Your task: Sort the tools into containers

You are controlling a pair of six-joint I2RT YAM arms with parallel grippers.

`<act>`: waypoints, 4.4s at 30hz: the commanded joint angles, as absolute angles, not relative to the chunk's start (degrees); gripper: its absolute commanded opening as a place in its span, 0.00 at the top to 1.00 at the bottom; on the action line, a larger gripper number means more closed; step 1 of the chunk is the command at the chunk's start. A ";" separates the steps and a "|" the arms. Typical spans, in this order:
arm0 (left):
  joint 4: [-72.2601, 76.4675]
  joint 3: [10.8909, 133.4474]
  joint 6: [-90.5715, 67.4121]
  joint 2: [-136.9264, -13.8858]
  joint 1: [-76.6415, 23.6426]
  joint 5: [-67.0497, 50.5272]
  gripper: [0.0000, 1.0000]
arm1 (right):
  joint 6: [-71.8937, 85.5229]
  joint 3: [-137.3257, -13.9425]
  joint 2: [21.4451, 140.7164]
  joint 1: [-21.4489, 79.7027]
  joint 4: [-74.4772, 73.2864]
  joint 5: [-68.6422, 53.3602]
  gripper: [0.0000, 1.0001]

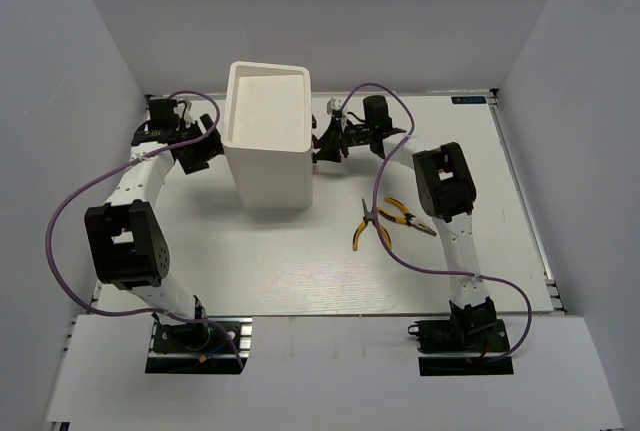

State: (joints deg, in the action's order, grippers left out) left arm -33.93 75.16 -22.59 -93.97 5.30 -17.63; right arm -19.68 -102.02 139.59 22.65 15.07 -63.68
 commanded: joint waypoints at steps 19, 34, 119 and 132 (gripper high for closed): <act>-34.54 76.82 -23.37 -94.13 5.63 -18.90 0.13 | -19.43 -103.80 142.03 24.26 18.46 -67.76 0.92; -34.63 75.68 -25.58 -91.68 6.76 -15.12 0.13 | -22.49 -88.07 128.87 19.60 19.34 -58.98 1.00; -37.53 82.80 -19.86 -74.36 -52.65 12.21 0.33 | 33.28 -98.06 112.92 15.03 3.76 -53.08 1.00; -40.61 81.73 -23.03 -73.99 -52.65 13.63 0.30 | 38.06 -99.94 125.24 19.07 18.72 -50.45 0.96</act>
State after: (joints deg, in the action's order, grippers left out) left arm -39.27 81.25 -22.17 -73.21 -52.36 13.06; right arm 36.01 -99.20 126.48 18.83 10.17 -48.21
